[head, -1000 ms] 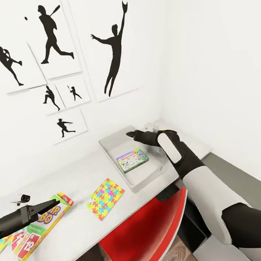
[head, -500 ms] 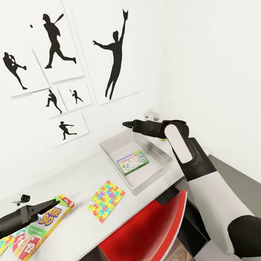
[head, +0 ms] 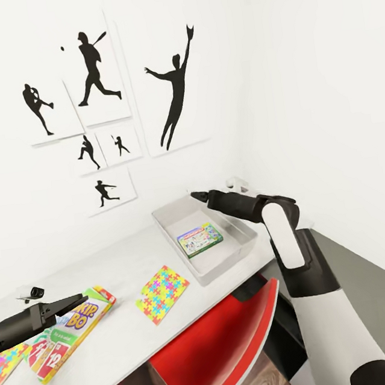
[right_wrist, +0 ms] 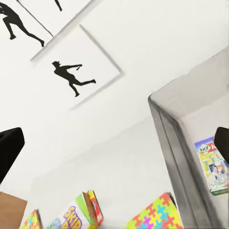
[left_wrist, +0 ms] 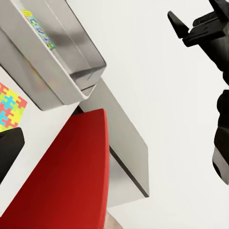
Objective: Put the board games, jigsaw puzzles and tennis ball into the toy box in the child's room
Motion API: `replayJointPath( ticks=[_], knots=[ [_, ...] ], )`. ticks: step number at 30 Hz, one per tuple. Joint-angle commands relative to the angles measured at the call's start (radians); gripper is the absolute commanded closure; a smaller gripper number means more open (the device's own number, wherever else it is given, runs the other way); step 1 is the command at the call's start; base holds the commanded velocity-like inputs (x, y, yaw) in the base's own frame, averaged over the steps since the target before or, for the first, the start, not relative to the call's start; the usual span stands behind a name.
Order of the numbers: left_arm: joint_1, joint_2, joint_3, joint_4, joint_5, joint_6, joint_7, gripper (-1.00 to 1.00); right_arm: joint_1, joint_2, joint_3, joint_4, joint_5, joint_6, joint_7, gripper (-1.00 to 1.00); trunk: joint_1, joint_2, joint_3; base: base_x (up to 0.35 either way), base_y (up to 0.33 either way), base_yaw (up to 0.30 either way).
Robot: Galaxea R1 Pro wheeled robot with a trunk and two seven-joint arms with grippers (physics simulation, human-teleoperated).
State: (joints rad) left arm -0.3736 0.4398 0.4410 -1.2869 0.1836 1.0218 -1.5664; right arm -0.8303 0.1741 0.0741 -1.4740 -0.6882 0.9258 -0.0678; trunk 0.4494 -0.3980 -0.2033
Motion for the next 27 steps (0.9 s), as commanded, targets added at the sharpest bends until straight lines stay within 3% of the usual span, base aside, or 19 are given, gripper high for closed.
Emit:
replayJointPath(
  ticks=[1,7,13,20,27],
  knots=[
    [0.000,0.000,0.000,0.000,-0.001,0.011,-0.004,-1.00,0.025,0.000,-0.024,-0.015,-0.009,0.006,-0.006,-1.00,0.001,-0.002,0.000,-0.006,0.008,0.000],
    [-0.001,0.000,0.001,0.000,-0.001,0.011,-0.004,-1.00,0.122,0.000,-0.079,-0.068,-0.012,0.013,0.000,-1.00,0.001,-0.002,0.009,-0.003,0.060,0.000],
    [-0.001,0.000,0.001,0.000,-0.001,0.011,-0.004,-1.00,0.174,-0.008,-0.120,-0.081,-0.013,0.014,0.045,-1.00,0.001,-0.002,0.019,0.000,0.088,-0.028],
    [0.000,0.000,0.001,0.000,-0.001,0.011,-0.004,-1.00,0.250,-0.058,-0.199,-0.091,-0.011,0.008,0.223,-1.00,0.001,-0.002,0.030,0.000,0.012,-0.131],
    [-0.001,0.000,0.001,0.000,-0.001,0.011,-0.004,-1.00,0.303,-0.067,-0.281,-0.103,-0.011,0.014,0.340,-1.00,0.001,-0.002,0.040,0.000,0.001,-0.191]
  ],
)
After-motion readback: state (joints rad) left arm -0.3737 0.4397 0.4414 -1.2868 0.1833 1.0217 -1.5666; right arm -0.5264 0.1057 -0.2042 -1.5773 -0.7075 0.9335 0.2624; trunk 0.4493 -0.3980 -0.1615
